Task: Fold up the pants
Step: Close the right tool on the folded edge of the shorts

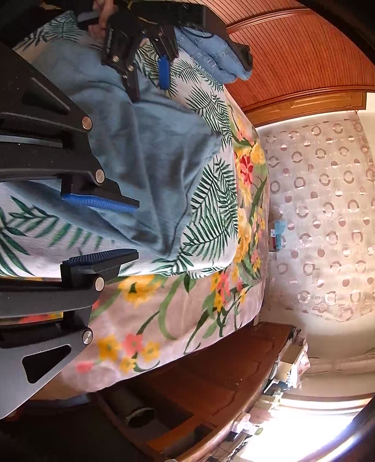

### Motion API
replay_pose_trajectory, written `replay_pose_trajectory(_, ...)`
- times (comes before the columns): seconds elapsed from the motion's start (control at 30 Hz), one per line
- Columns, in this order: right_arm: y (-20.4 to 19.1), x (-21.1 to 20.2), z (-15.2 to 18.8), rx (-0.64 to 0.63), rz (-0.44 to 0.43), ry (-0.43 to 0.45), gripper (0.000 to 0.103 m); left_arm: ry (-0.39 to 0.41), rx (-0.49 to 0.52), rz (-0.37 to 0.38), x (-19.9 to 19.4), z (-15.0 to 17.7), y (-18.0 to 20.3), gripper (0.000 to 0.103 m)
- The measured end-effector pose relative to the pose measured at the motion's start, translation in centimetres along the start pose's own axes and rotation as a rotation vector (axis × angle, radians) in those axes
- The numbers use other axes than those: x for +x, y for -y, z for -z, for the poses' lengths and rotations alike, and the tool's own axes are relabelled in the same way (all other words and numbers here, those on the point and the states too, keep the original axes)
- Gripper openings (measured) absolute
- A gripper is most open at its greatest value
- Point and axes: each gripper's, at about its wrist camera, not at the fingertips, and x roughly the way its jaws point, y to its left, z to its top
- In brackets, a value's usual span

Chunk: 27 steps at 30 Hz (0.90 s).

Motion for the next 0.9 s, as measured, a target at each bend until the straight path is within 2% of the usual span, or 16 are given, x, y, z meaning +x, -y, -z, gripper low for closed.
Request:
replay_pose_trajectory(0.13,-0.8,-1.4,1.3,0.002,-0.021,-0.01,0.028,0.018,-0.003,-0.027,-1.1,0.2,0.3,0.08)
replay_pose_trajectory(0.4,-1.9,-3.2,3.8,0.0,-0.03,-0.043,0.028,0.066,0.021,-0.016,-4.0,1.6,2.0,0.08)
replay_pose_trajectory(0.9,-3.6,-6.2,6.6,0.022,-0.018,-0.063,0.028,0.057,0.025,-0.007,-5.8,5.7,3.4,0.08)
